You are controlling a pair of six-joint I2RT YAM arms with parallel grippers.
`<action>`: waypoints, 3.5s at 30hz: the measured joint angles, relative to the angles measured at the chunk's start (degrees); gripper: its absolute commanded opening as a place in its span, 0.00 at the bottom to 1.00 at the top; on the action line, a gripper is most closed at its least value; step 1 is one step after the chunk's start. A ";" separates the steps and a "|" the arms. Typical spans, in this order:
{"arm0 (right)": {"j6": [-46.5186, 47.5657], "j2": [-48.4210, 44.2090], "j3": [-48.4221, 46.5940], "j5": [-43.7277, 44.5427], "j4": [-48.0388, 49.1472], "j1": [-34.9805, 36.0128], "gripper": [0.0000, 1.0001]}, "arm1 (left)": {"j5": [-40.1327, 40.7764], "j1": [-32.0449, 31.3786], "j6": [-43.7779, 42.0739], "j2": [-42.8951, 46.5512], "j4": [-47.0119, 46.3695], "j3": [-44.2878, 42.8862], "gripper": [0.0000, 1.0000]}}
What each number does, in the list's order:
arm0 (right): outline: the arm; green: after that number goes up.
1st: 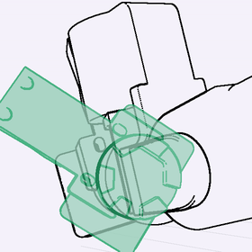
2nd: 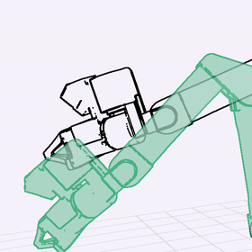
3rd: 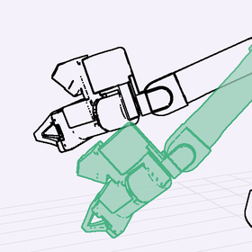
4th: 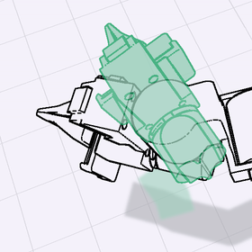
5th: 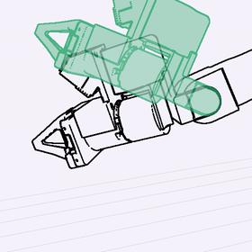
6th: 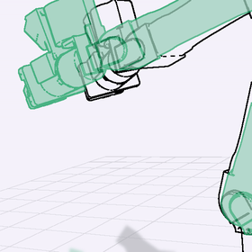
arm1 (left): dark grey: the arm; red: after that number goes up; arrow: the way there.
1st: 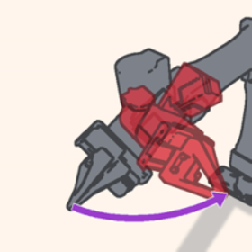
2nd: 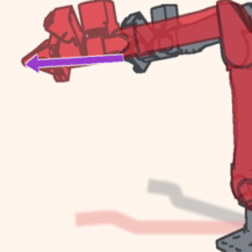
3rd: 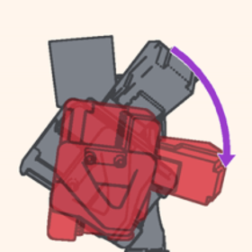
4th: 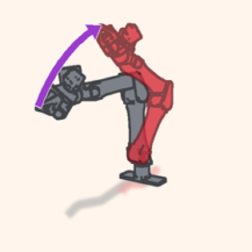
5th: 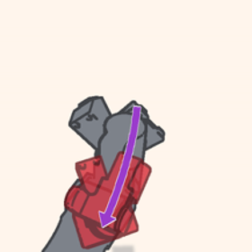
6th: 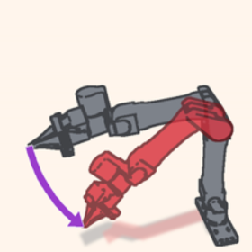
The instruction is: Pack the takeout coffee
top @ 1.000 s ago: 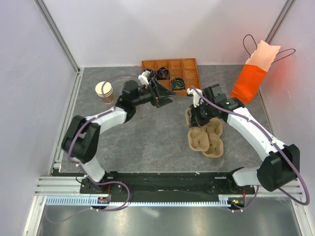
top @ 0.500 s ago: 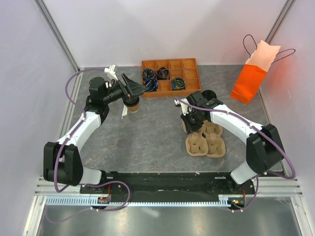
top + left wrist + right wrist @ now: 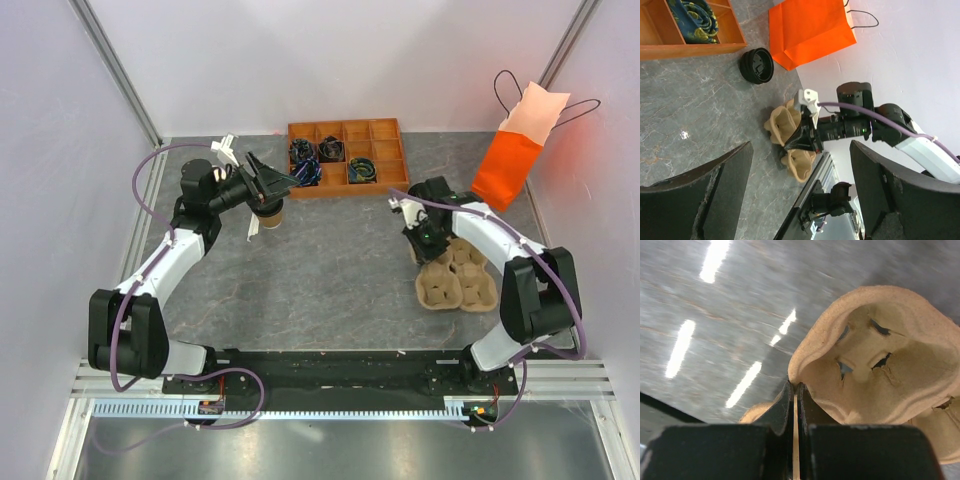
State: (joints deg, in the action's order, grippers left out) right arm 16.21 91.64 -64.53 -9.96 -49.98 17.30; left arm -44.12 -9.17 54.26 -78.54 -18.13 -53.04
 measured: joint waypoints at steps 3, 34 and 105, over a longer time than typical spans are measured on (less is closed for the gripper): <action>4.37 -0.96 1.53 0.39 -0.11 -4.92 0.00 | -0.02 0.11 0.00 -0.02 0.00 0.00 0.86; 18.08 -12.33 -7.37 -8.26 -10.16 -11.04 0.00 | -1.53 3.58 -22.12 10.91 26.27 -5.77 0.85; 2.99 -14.64 -7.32 5.55 3.41 43.34 0.26 | 0.04 -19.85 -33.38 1.20 35.08 -4.96 0.15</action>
State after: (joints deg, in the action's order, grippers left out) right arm 19.20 76.99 -71.85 -4.40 -46.57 60.64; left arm -44.07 -29.02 20.88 -77.34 16.95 -58.00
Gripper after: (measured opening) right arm 0.018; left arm 0.270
